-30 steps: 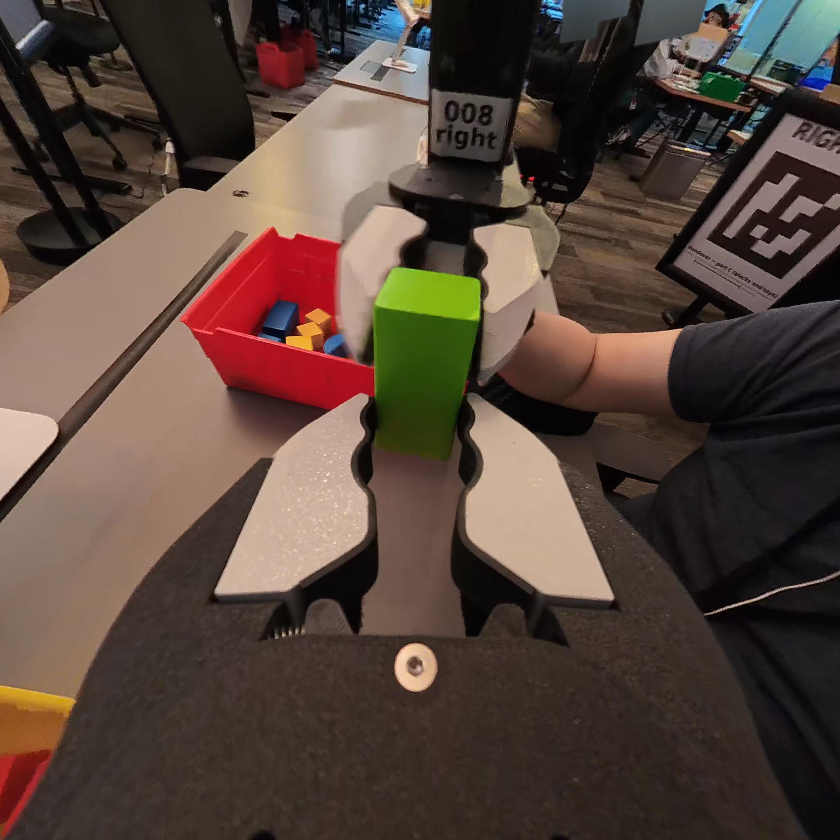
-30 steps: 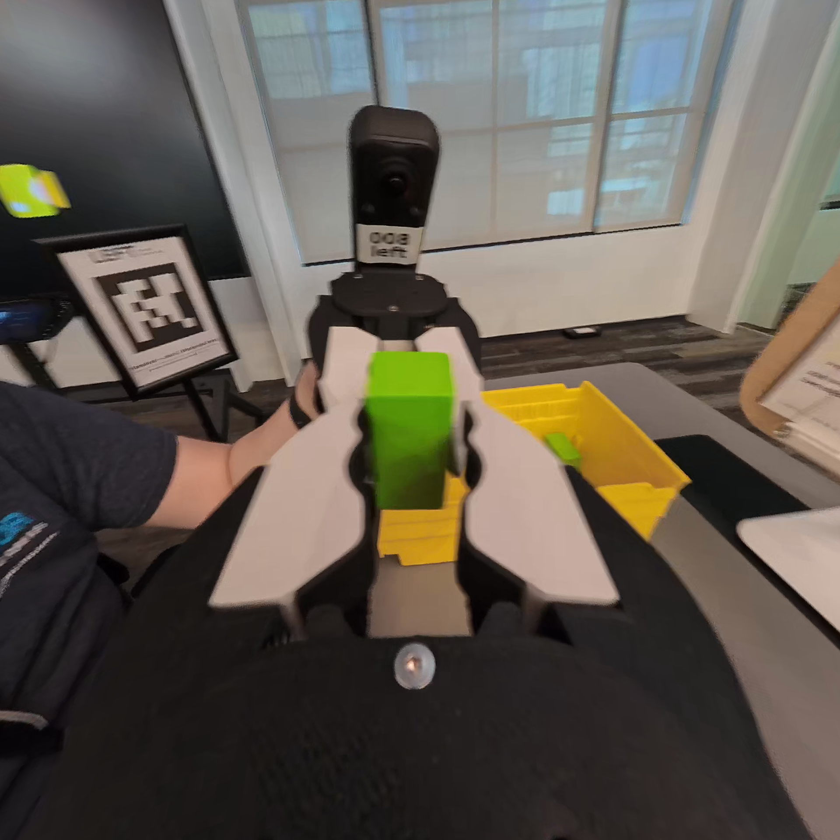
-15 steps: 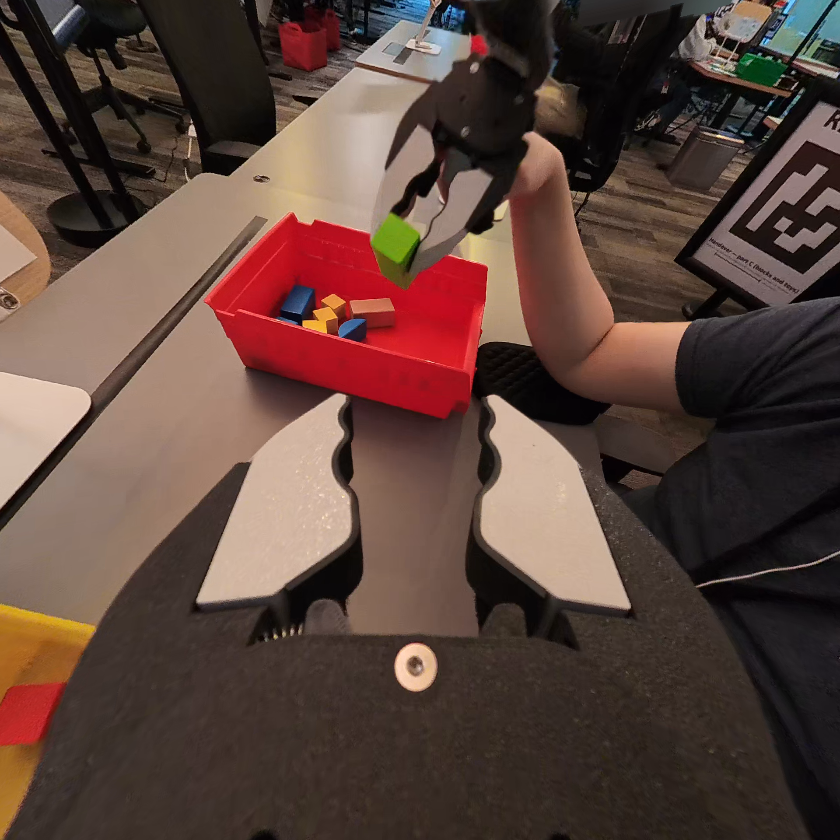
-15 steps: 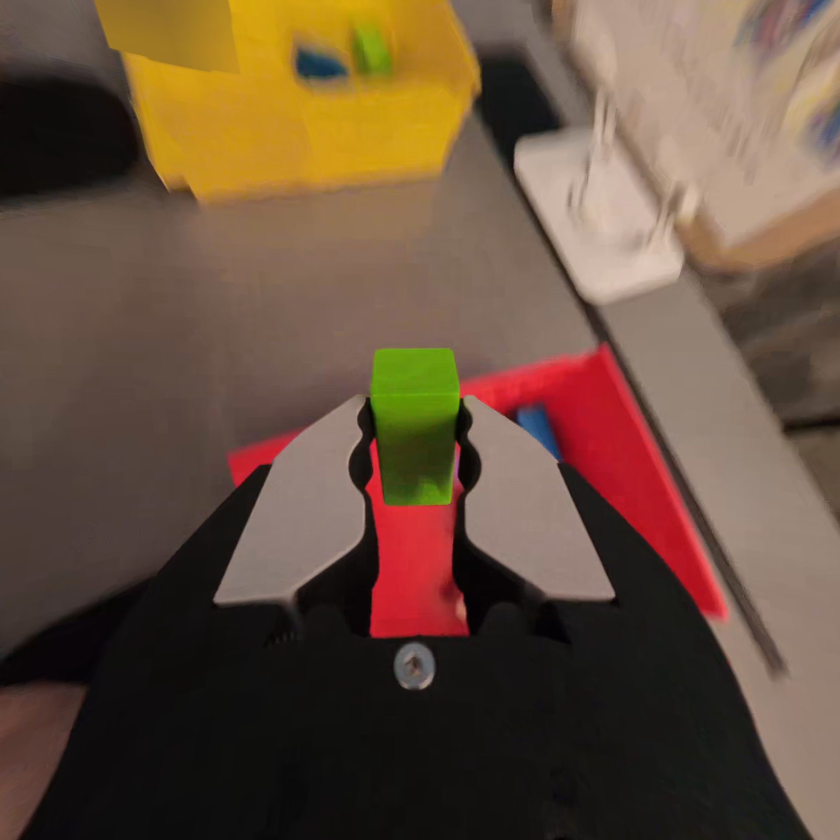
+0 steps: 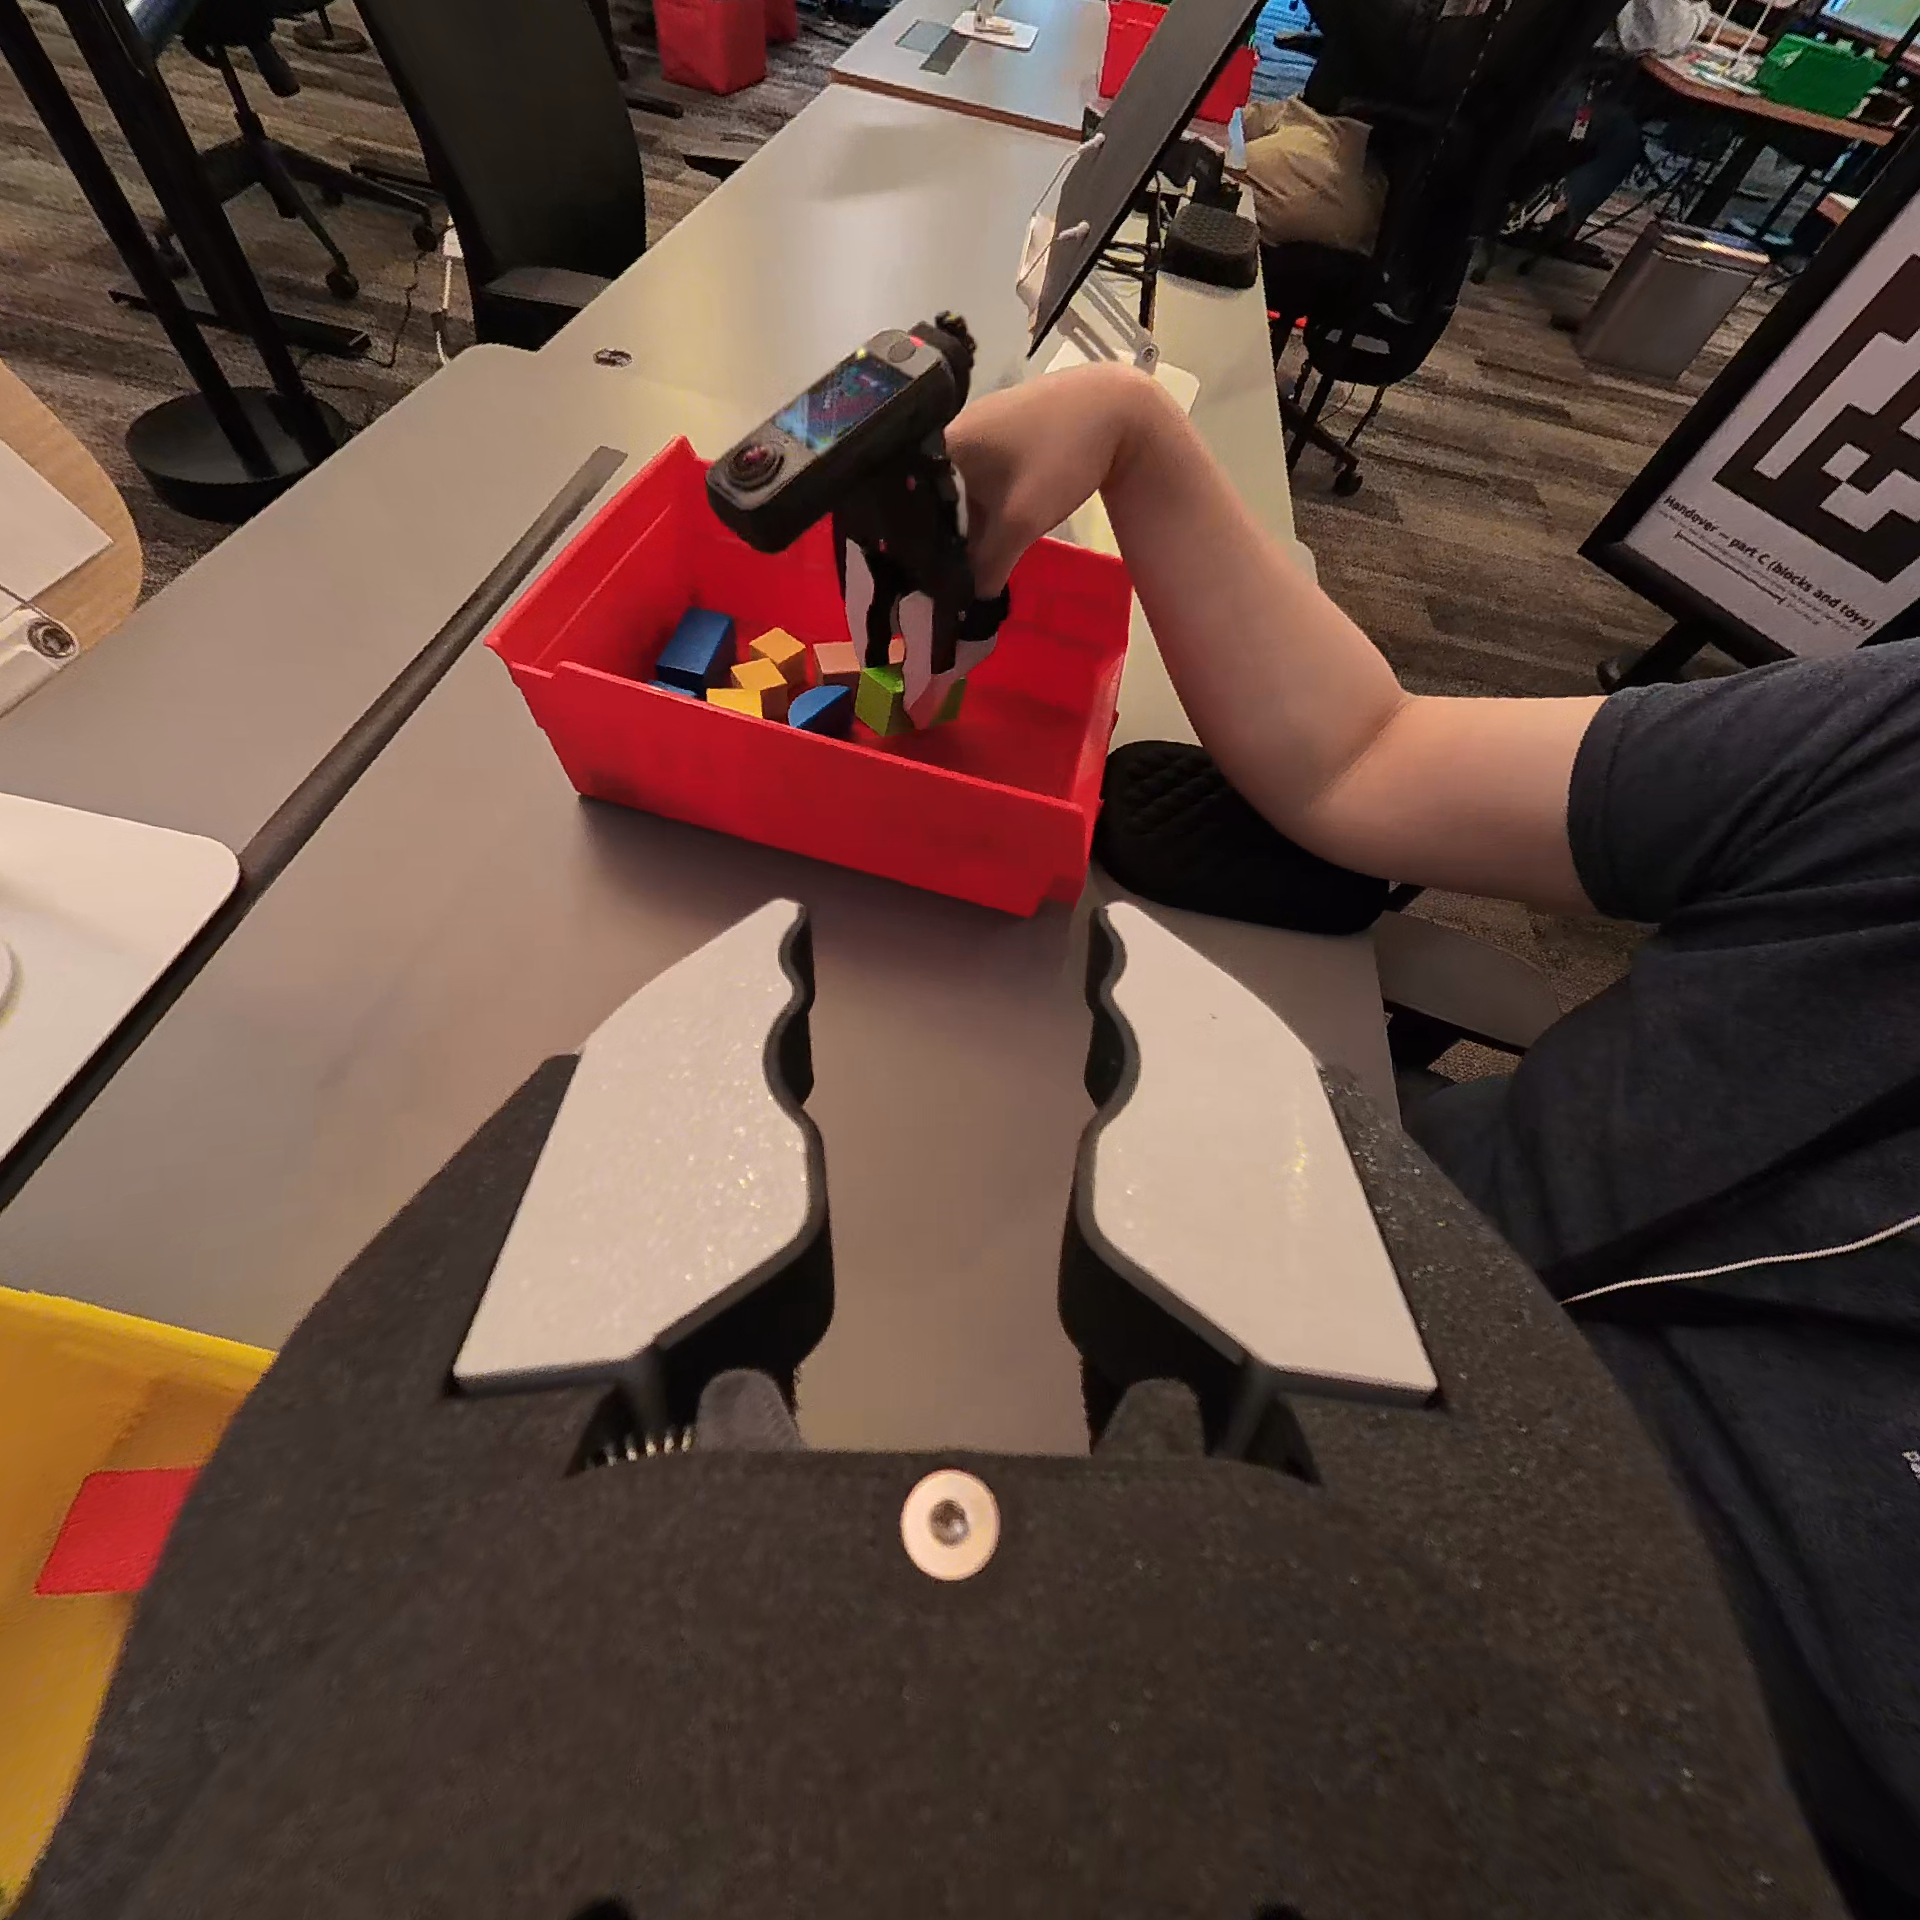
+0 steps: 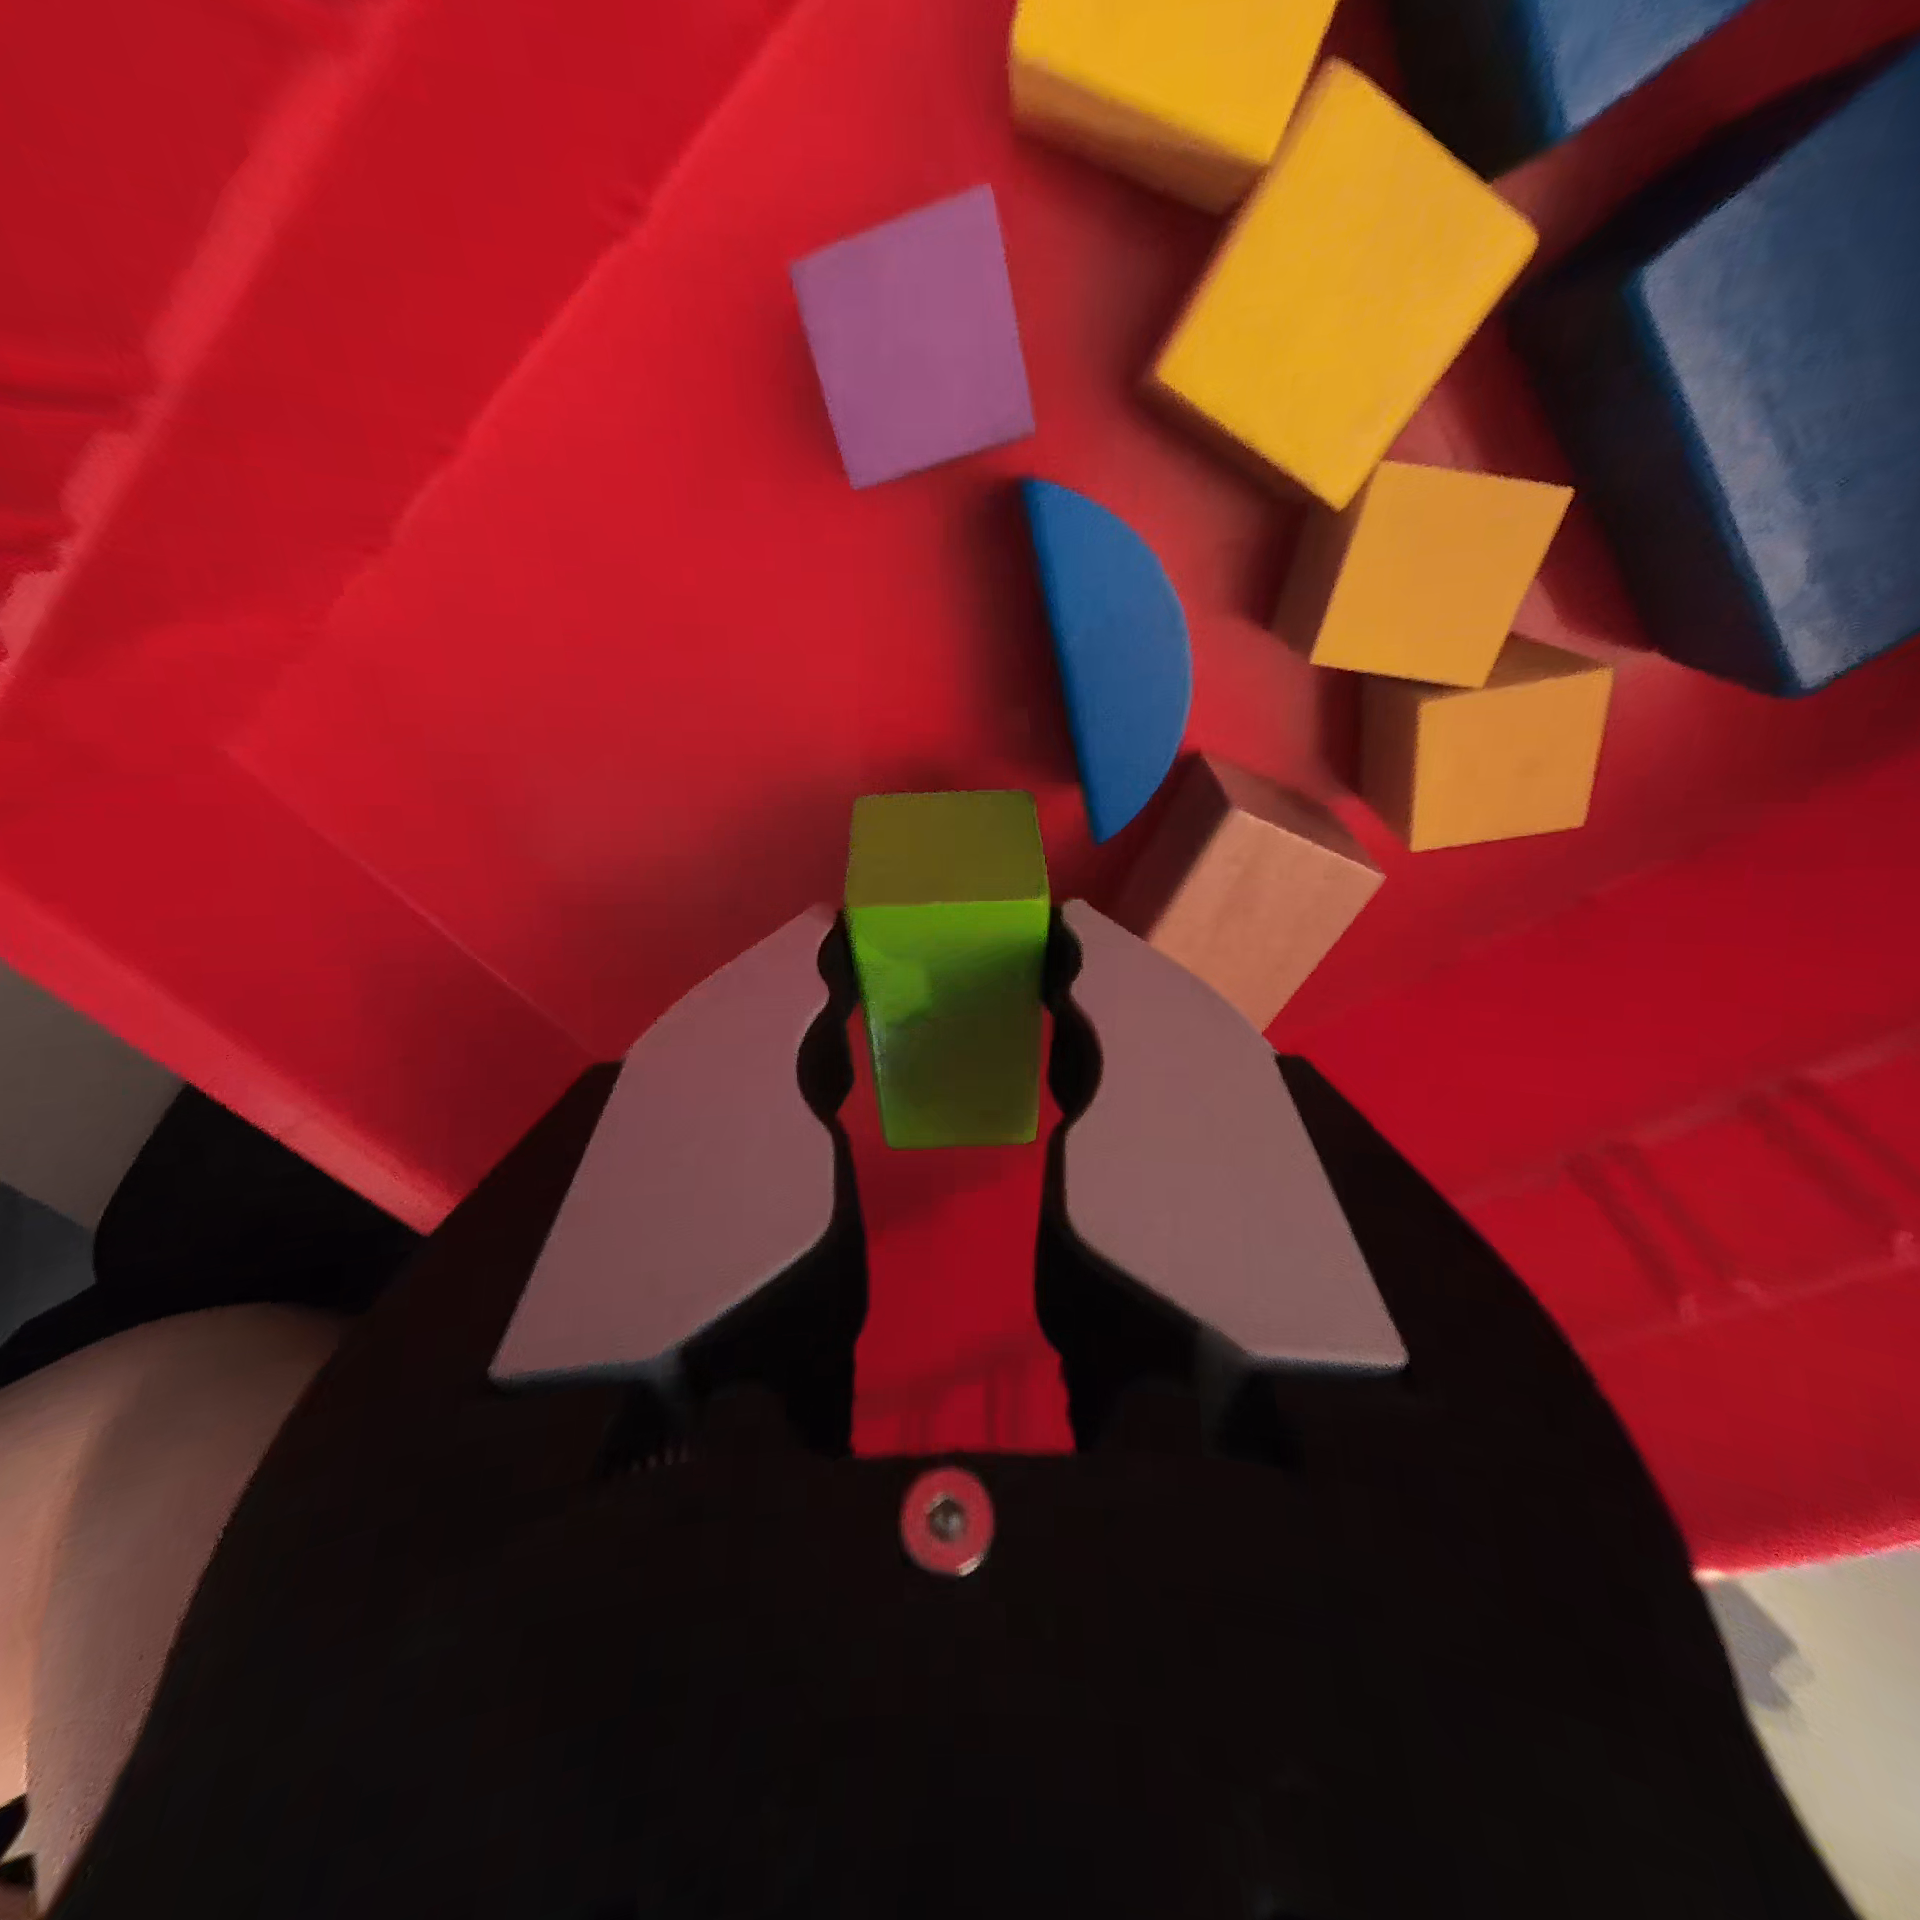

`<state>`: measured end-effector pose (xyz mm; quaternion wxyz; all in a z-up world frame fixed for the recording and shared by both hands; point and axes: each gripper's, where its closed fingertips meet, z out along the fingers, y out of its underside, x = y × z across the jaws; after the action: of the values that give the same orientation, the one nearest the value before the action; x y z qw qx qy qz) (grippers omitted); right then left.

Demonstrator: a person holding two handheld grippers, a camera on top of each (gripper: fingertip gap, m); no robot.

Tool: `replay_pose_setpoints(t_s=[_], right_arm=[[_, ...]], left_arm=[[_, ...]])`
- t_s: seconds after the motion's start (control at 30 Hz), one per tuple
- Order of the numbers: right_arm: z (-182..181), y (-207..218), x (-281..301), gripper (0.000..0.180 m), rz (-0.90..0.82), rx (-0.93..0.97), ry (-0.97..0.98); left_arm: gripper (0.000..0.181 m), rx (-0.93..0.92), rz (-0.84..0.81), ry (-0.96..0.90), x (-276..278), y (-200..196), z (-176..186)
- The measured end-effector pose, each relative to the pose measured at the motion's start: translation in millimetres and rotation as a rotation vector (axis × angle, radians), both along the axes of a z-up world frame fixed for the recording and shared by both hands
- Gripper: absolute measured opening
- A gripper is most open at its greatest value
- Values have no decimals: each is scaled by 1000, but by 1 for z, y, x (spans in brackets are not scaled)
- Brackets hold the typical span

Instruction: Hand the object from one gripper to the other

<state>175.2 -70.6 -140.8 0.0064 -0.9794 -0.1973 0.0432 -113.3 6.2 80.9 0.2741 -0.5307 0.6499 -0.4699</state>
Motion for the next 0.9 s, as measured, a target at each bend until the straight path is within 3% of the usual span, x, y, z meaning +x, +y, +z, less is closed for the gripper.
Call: replay_pose_setpoints(t_s=[0.67,0.9], right_arm=[[-16,-1,-1,36,-6,-145,-125],[-1,8,-5,37,-25,-62,-77]], left_arm=[[50,11,-8,68,-2,-1,-12],[51,49,84,80,-20,25,-10]])
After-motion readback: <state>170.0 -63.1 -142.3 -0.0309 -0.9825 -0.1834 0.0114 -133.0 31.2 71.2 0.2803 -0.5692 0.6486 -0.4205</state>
